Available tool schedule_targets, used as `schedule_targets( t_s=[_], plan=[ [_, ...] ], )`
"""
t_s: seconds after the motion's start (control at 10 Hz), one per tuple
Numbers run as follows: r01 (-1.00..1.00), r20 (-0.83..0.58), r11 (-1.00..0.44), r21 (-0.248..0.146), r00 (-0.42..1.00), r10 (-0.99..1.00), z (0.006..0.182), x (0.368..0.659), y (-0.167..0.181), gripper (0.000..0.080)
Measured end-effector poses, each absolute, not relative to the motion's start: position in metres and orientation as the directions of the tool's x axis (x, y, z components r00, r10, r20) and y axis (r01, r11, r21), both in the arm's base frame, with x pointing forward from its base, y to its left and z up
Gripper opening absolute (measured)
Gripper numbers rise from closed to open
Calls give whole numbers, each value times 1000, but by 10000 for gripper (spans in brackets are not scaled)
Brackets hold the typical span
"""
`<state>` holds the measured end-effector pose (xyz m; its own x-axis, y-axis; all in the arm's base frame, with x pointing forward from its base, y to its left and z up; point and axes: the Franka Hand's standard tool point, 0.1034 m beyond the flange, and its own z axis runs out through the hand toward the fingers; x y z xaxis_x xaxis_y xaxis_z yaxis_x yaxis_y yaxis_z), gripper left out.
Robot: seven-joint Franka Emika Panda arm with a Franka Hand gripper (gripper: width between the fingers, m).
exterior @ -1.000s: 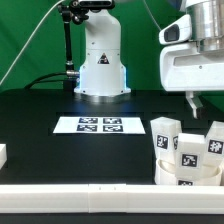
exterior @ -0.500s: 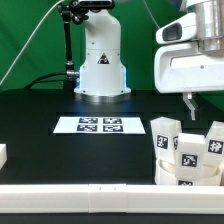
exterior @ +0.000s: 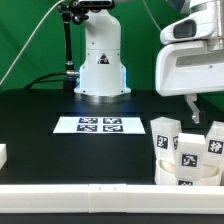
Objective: Assemble stool
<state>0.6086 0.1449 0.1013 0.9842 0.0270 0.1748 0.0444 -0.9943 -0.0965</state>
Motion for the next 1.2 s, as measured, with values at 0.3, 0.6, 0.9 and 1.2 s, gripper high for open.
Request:
schedule_targets(
  t_s=[0.3,0.6,0.9,1.2],
  plan=[
    [194,183,-979,-55,966,182,101,610,139,649],
    [400,170,-916,5,903,395,100,609,140,649],
    [644,118,-764,49,756,644,96,616,141,649],
    [775,84,-626,83,620,780,92,614,139,649]
  ],
)
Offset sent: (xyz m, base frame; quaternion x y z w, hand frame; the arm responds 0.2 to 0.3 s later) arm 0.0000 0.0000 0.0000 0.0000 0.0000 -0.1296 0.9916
